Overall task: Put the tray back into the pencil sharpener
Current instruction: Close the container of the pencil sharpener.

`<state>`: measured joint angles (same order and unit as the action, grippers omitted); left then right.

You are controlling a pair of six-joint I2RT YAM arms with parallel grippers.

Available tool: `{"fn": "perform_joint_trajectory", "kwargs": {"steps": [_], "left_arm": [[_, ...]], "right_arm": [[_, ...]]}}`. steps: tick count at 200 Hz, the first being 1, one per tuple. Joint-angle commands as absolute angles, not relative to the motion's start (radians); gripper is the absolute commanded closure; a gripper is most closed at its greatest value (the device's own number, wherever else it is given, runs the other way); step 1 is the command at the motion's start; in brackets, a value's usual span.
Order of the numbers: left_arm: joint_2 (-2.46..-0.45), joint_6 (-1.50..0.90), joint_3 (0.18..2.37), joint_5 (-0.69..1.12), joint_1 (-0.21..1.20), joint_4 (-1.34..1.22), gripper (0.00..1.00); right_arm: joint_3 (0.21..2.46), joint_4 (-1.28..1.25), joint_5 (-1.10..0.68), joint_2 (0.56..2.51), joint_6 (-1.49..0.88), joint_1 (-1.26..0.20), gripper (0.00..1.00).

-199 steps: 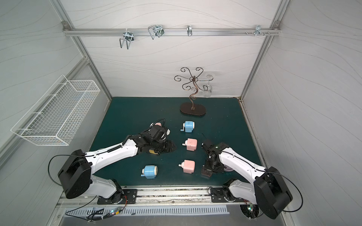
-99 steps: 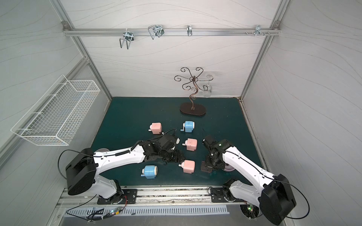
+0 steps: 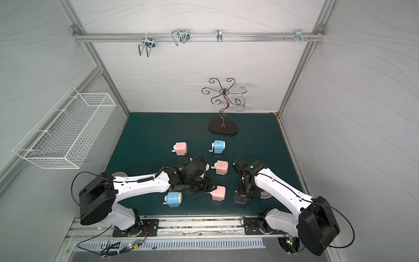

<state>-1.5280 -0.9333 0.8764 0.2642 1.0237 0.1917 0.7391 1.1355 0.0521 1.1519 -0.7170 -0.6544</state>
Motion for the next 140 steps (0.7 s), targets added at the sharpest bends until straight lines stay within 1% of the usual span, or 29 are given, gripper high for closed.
{"fn": "perform_joint_trajectory", "kwargs": {"steps": [1,41,102,140], "left_arm": [[-1.522,-0.966,0.867,0.275,1.029,0.154,0.39],[-1.508,-0.983,0.858,0.280,1.031,0.154,0.40],[-1.527,-1.012,0.851,0.328,1.031,0.102,0.47],[-1.536,-1.015,0.854,0.338,1.031,0.103,0.48]], "right_arm": [[0.759,1.159,0.055,1.168,-0.712,-0.665,1.00],[0.749,1.145,0.076,1.193,-0.730,-0.678,1.00],[0.755,1.133,0.077,1.206,-0.735,-0.681,1.00],[0.755,1.120,0.072,1.222,-0.738,-0.696,1.00]]}}
